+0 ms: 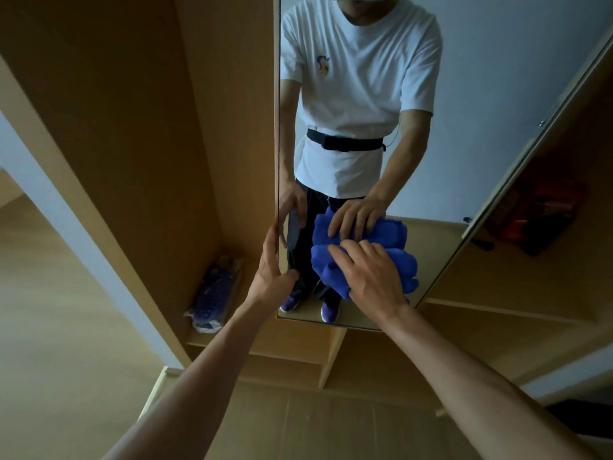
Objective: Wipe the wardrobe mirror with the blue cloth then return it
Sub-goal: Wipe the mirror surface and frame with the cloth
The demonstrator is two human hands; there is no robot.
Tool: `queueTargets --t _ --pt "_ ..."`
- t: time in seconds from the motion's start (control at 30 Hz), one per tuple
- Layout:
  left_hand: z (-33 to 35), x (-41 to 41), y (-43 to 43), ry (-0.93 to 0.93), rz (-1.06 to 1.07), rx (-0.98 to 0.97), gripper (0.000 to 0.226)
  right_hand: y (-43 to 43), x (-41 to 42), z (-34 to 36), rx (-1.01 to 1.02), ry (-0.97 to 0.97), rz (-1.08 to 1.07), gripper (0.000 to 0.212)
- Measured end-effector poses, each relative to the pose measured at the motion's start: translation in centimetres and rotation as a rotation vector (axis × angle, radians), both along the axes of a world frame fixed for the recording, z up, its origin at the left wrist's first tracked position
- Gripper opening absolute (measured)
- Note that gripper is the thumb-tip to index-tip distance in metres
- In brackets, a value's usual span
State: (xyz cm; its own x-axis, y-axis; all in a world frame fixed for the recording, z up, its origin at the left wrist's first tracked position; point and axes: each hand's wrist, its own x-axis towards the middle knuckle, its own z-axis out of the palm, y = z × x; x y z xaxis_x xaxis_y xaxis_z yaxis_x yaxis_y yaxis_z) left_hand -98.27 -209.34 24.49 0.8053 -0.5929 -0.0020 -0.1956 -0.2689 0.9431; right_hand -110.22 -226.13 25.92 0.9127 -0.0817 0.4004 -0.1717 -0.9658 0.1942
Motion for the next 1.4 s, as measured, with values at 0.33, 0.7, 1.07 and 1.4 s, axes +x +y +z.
queueTargets --t 0.33,0.7,1.07,1.4 --pt "-1.0 -0.6 -2.3 0.008 0.139 0.013 0.102 -3.8 -1.4 5.2 -0.011 -0.318 0.035 0.046" --pt "-2.6 -0.5 -2.7 -0.023 0.195 -0.022 0.103 -3.5 -1.9 -2.7 -0.108 -0.103 0.025 0.053" --pt "-2.9 -1.3 -3.2 -0.028 0.226 0.033 0.103 -5.6 -4.1 0.0 -0.002 -0.194 0.041 0.067" --pt "-3.9 -1.9 -4.8 -0.062 0.309 0.126 0.107 -8.6 -5.8 -0.3 -0.042 -0.302 0.005 0.055"
